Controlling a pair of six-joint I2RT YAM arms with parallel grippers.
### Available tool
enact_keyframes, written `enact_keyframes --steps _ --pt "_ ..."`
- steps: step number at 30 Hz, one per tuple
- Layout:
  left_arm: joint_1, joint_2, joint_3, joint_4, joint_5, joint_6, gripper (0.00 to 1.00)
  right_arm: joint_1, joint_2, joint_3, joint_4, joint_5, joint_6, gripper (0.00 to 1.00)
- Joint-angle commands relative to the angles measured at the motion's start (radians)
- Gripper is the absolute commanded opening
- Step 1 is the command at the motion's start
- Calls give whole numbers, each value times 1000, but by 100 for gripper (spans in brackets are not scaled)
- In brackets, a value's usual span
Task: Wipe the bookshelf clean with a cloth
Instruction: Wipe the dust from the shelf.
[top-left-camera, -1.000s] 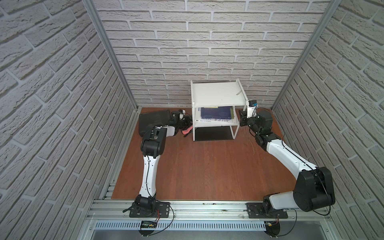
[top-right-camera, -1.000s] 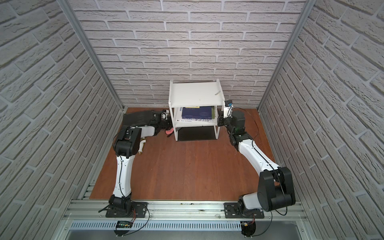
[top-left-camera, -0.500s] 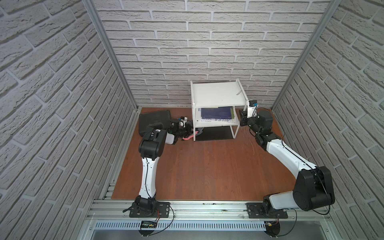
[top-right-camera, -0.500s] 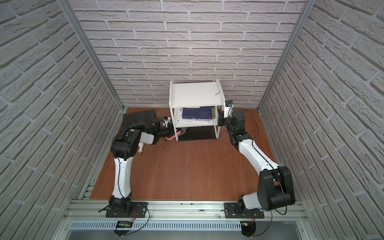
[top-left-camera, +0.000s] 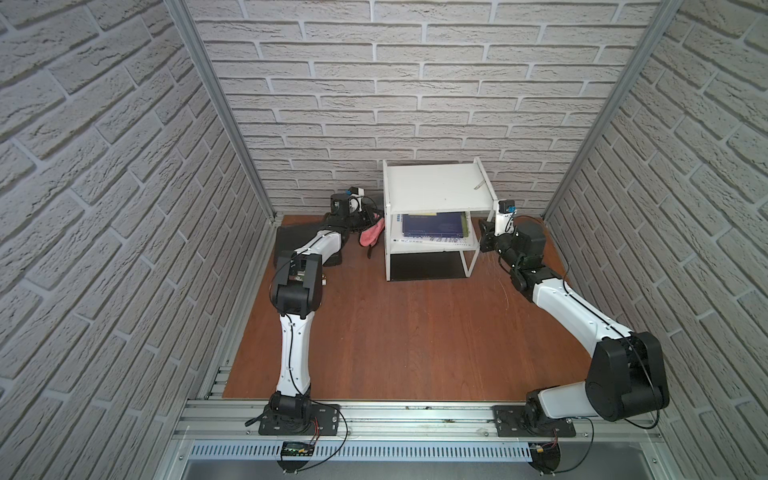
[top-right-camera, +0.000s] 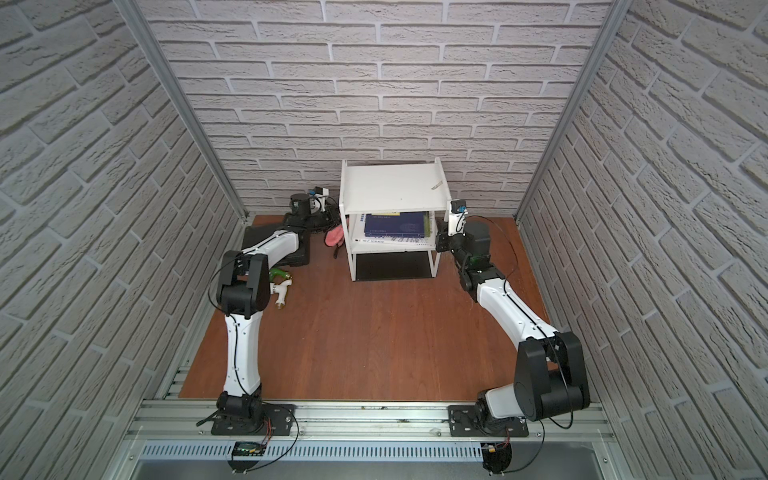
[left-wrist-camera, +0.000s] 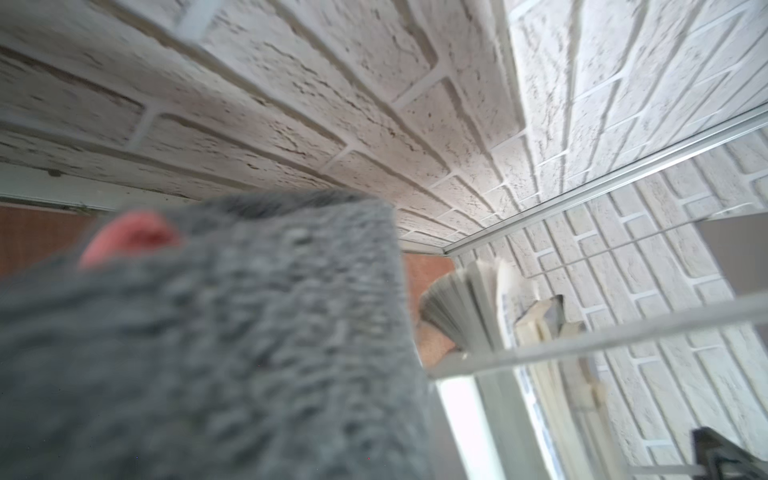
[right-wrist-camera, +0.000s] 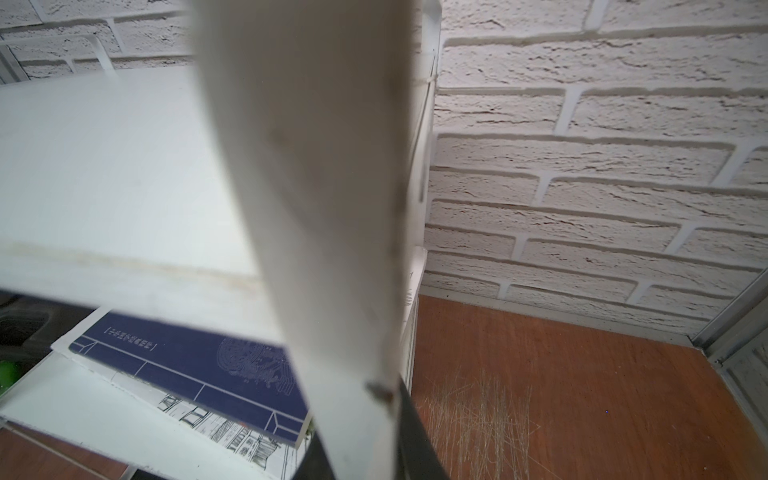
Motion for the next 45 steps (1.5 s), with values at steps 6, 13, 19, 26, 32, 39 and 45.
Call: enact_keyframes --steps 6,13,19,26,32,39,45 --pt "-22 84 -168 37 41 -2 0 31 65 18 -68 -201 179 2" --pt "-58 -49 -228 -25 14 53 0 31 55 21 -58 -206 214 3" --pt "-46 -148 -618 184 55 2 0 31 57 15 -66 -252 235 3" --pt "113 -422 -834 160 59 37 0 30 9 -23 -52 -175 254 2" --pt "50 -523 -381 -337 -24 351 0 29 -5 -48 4 -196 228 3" --pt "-13 -243 191 -569 -37 463 0 30 30 -15 31 -292 242 3" --pt "-47 -57 383 -586 -108 425 0 30 18 -24 17 -307 221 3"
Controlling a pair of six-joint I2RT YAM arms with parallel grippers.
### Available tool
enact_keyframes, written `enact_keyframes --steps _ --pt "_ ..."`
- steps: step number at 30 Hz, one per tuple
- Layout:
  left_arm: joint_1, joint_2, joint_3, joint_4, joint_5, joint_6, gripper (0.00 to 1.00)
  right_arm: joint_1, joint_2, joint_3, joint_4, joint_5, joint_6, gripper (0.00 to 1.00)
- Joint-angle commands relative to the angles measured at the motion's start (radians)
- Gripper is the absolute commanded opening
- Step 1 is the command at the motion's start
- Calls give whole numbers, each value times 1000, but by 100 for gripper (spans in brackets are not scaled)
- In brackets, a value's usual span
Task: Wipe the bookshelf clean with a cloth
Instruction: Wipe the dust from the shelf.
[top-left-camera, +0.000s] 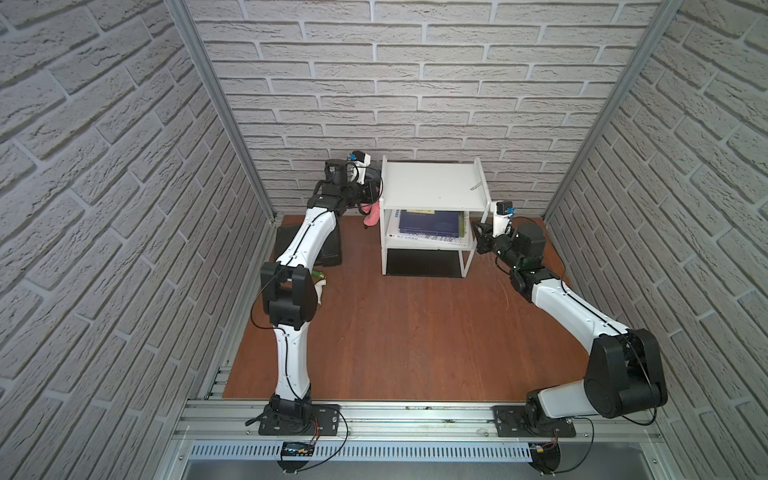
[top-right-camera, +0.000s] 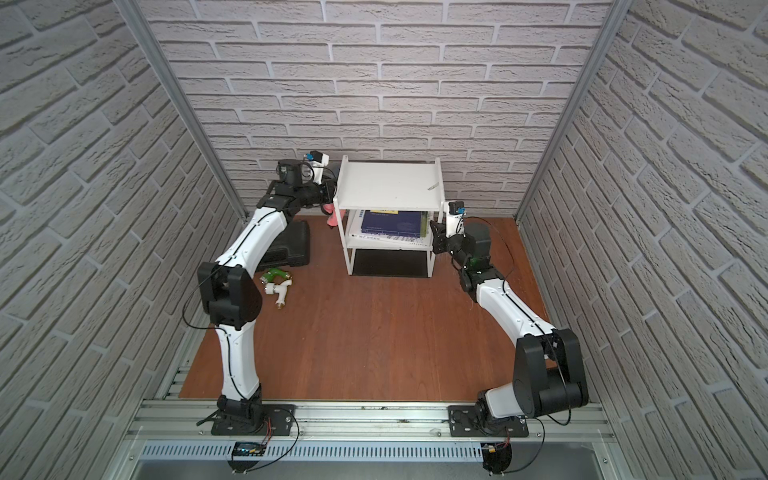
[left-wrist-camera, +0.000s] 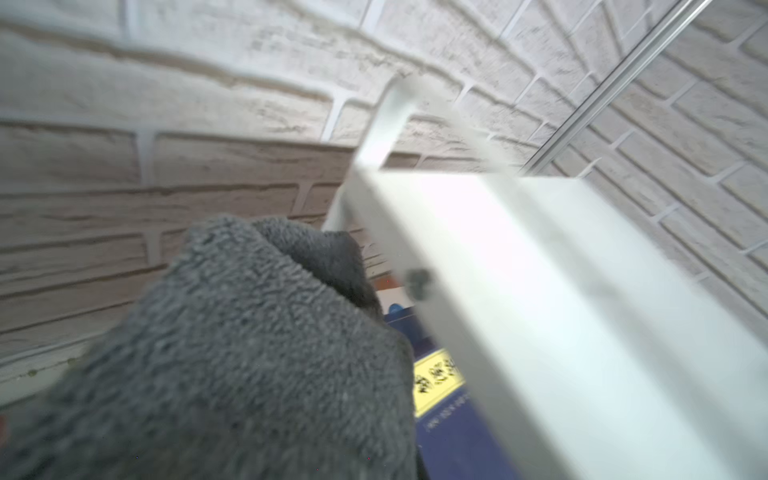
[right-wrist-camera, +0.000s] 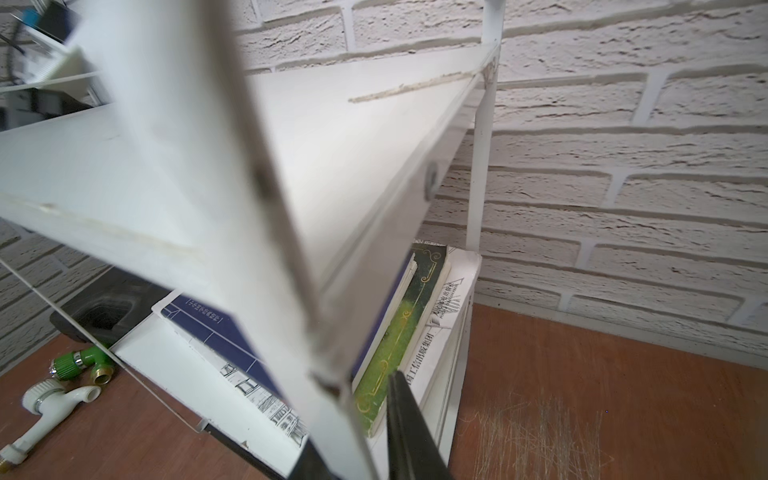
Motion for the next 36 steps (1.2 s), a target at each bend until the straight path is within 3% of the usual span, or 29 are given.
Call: enact_keyframes --steps 1,6,11,15,16,20,22,25,29,33,36 --pt "-21 65 32 -67 -28 -7 0 38 9 -6 -43 -169 161 3" --pt "-42 -43 -202 75 -13 -48 0 38 7 -17 -47 -172 150 3" --pt "-43 -245 -487 76 -125 -10 0 38 1 -11 -58 -179 163 3" --pt "-43 -398 -717 109 -43 12 0 38 -13 -17 -58 -174 161 3" --pt "-43 -434 -771 105 -79 16 0 38 -14 -21 -56 -167 159 3" --pt "-52 -685 -1044 96 -417 50 0 38 -19 -36 -54 -151 154 3" --pt "-68 -816 -1139 80 -467 52 0 37 -26 -44 -50 -156 150 3" --pt "-138 -944 -1147 65 -399 71 0 37 -32 -42 -52 -162 142 3" --pt "-219 -909 -924 72 -349 131 0 37 -23 -17 -52 -168 152 3" --pt "-223 -784 -817 111 -463 152 0 36 -3 3 -41 -213 185 3" --pt "-229 -749 -909 188 -547 116 0 38 -3 -11 -33 -218 188 3"
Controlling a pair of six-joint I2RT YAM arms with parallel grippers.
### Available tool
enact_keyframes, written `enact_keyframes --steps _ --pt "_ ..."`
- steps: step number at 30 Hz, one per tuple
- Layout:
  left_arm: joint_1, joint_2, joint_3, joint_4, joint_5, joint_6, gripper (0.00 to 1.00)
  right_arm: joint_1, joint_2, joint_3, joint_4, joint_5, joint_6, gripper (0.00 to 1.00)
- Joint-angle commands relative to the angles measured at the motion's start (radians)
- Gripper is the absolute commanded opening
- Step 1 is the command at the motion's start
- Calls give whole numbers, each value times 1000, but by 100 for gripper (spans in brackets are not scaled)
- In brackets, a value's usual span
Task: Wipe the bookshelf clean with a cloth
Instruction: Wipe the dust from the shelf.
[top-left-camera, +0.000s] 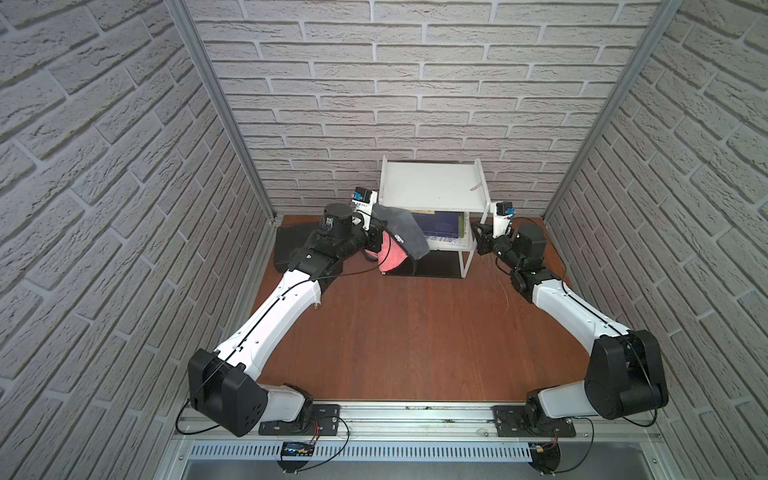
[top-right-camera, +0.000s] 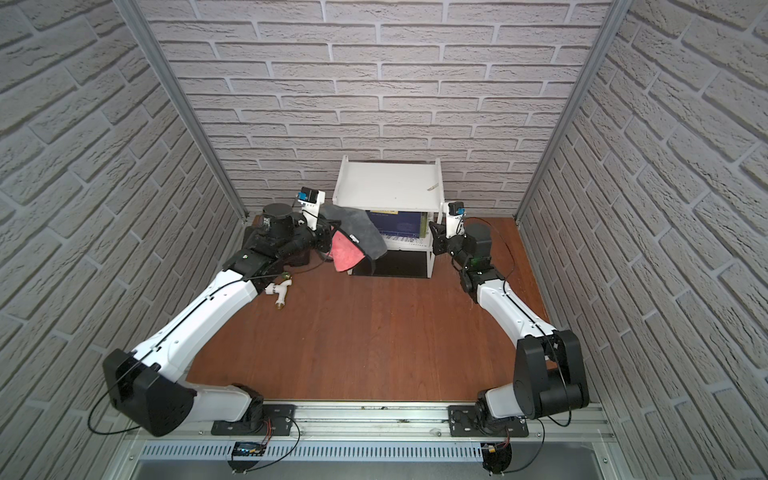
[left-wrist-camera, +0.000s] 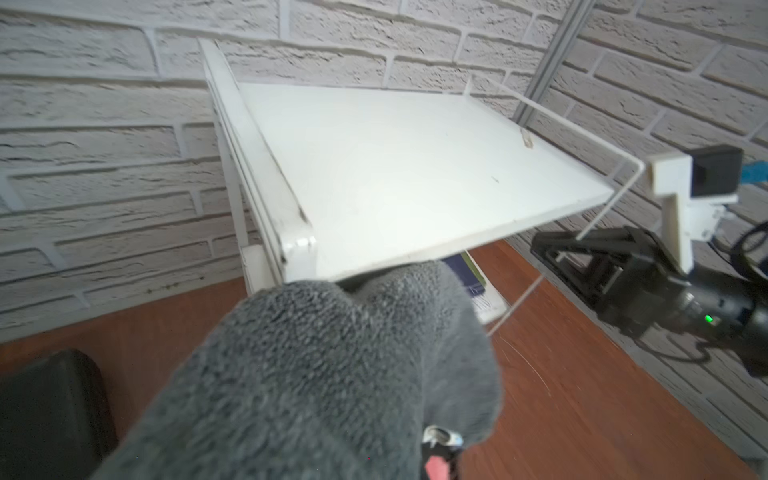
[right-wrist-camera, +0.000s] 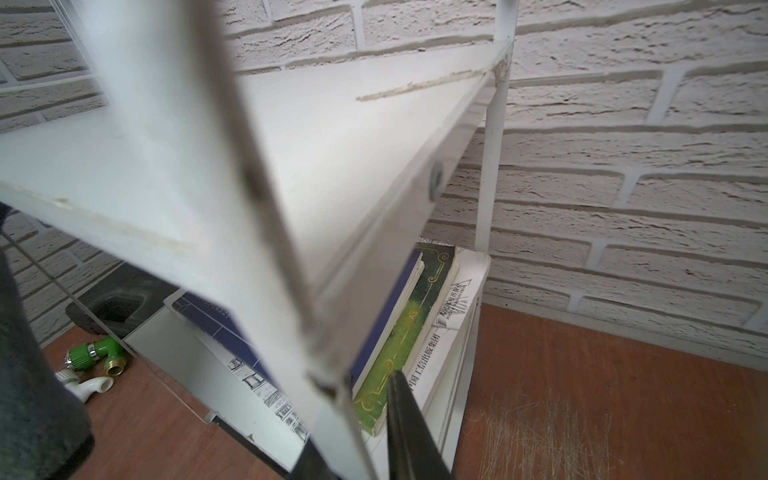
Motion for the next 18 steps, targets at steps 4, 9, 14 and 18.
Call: enact_keyframes --steps 4,9,14,18 --pt "-3 90 -275 205 -139 -112 0 39 1 -26 -41 -178 169 2" --pt "-3 101 -158 156 -115 -66 0 39 6 -13 -61 -184 158 3" --pt "-3 41 -13 125 -107 17 0 39 -13 -7 -61 -179 151 2" --pt "-3 94 -57 110 -135 -3 0 39 -29 -15 -61 -166 140 3"
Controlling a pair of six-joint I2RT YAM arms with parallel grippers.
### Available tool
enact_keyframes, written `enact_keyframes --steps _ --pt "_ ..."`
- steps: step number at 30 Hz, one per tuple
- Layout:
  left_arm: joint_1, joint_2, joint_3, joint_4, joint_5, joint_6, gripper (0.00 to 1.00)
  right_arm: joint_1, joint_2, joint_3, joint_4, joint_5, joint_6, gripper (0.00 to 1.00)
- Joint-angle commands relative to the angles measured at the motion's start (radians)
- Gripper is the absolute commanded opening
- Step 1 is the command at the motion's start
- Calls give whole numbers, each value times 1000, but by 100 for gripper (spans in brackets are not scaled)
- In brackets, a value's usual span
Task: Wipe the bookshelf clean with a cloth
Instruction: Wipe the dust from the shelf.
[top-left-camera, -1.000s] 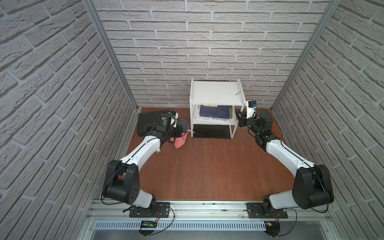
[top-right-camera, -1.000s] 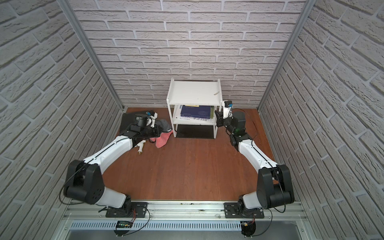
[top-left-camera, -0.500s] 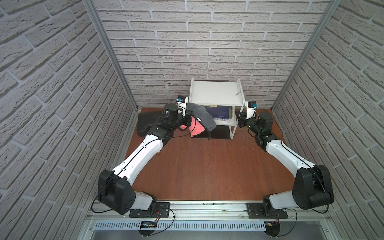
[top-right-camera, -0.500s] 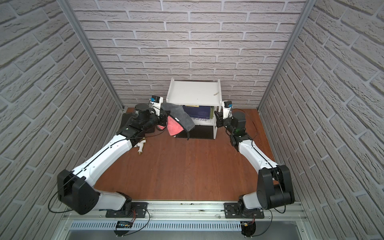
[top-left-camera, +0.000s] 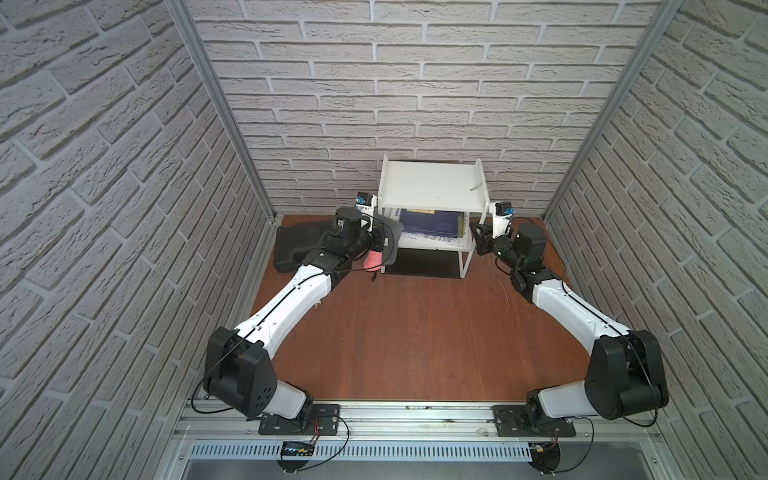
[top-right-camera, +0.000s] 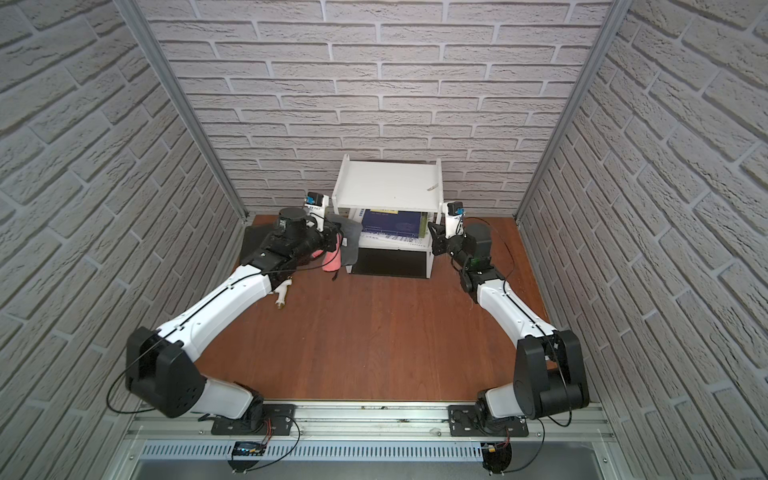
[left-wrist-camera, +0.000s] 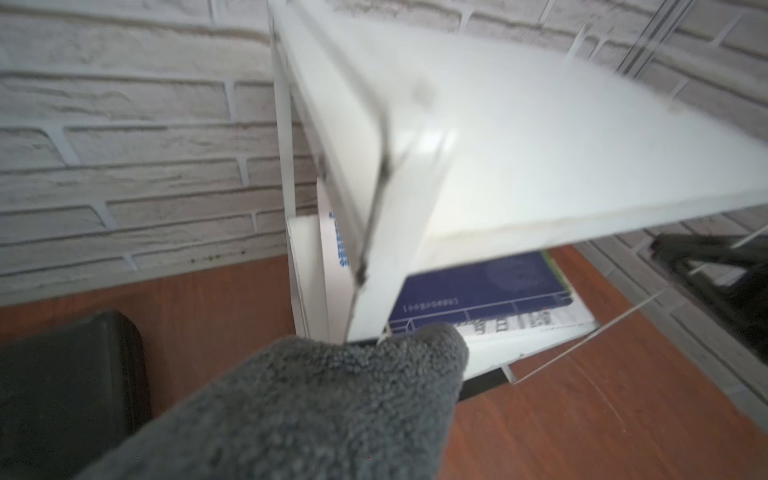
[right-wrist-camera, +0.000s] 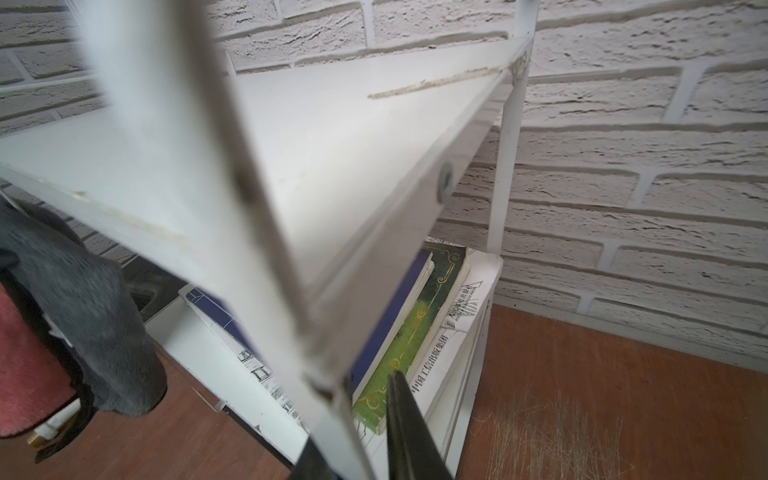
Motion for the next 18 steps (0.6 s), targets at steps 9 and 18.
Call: enact_keyframes --steps 9,18 --pt "-63 -25 -334 132 -60 -93 0 39 -81 -50 -108 -109 56 11" --pt "-76 -169 -224 -230 325 -155 0 45 -507 -367 24 -88 -216 94"
